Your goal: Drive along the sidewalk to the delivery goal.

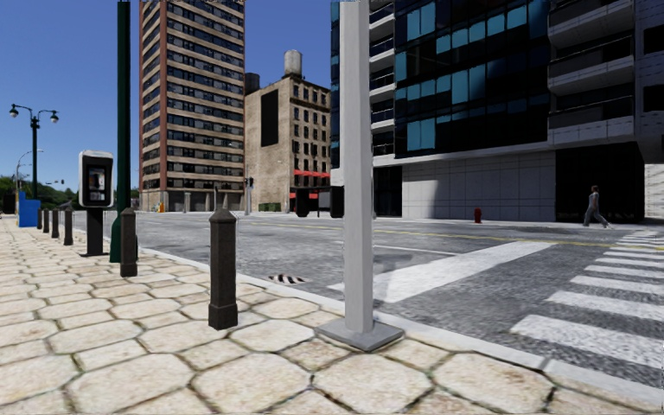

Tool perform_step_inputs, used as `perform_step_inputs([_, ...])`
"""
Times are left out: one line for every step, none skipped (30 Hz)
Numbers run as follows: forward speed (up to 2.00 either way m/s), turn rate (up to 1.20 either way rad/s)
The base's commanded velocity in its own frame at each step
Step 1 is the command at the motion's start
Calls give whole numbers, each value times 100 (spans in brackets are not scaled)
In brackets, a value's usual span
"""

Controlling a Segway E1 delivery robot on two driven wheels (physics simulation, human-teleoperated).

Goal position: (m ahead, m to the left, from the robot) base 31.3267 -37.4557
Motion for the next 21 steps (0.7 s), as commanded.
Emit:
perform_step_inputs([175, -73])
perform_step_inputs([175, -74])
perform_step_inputs([175, -74])
perform_step_inputs([175, -74])
perform_step_inputs([173, -75])
perform_step_inputs([172, -75])
perform_step_inputs([172, -75])
perform_step_inputs([172, -76])
perform_step_inputs([170, -77])
perform_step_inputs([168, -78])
perform_step_inputs([168, -78])
perform_step_inputs([166, -79])
perform_step_inputs([164, -82])
perform_step_inputs([160, -85])
perform_step_inputs([160, -85])
perform_step_inputs([157, -93])
perform_step_inputs([154, -100])
perform_step_inputs([154, -100])
perform_step_inputs([153, -102])
perform_step_inputs([152, -102])
perform_step_inputs([151, -102])
